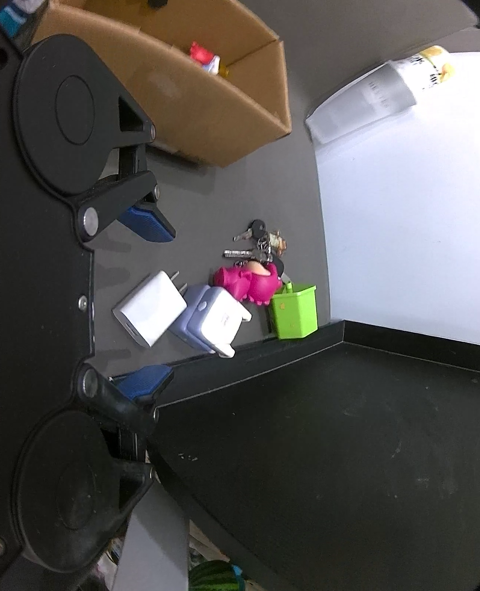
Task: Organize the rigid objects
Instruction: 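Withdraw the right tool from the box toward the white plug charger, then position the right gripper around the white plug charger and close it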
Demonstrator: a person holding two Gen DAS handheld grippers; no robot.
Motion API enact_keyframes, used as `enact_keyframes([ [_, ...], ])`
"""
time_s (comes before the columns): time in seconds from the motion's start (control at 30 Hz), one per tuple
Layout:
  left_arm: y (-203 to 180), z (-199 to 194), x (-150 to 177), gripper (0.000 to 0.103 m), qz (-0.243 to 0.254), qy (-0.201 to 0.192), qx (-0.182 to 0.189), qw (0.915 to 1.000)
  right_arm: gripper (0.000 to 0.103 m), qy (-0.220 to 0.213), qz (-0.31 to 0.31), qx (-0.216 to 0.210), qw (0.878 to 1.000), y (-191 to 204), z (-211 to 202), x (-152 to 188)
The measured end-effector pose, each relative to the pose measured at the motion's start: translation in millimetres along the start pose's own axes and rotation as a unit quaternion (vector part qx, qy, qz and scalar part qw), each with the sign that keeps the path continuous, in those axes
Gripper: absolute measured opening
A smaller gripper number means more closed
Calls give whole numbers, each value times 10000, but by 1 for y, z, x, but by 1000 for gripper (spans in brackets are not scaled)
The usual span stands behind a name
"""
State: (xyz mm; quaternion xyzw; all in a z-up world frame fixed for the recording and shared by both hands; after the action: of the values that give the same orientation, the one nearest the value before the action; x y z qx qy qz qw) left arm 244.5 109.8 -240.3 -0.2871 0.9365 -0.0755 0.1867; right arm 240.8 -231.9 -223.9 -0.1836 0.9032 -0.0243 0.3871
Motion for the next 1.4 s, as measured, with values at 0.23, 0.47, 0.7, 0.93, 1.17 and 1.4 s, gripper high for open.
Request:
enact_keyframes([
  [0.23,0,0,-1,14,-18,15,-16,10000,72,187,-245,98,9995,7,18,6],
  [0.47,-1,0,0,14,34,-9,-11,10000,72,253,-347,184,9989,10,27,8],
  [0.7,-1,-2,2,14,54,-45,17,10000,44,354,-295,61,9989,10,31,13],
  [0.93,0,-3,3,14,30,-87,27,10000,24,334,-85,-189,9992,9,22,17],
  [1.17,1,-4,4,15,49,-99,37,9999,17,209,87,-676,9975,16,11,13],
  [1.4,-1,-5,3,14,64,-106,33,9999,65,84,-148,-119,9998,18,9,9],
])
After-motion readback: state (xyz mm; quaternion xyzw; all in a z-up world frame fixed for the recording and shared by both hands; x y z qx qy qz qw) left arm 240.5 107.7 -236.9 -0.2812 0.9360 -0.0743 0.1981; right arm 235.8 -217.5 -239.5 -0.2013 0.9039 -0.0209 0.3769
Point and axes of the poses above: each gripper's, at about its wrist camera, not at the fingertips, and z roughly the way its jaws point, y to its left, x to its underside, the point moved 4 cm from there along z, roughly the way its jaws point, and after that the axes turned 8 degrees about -z, right-handed, at the moved point
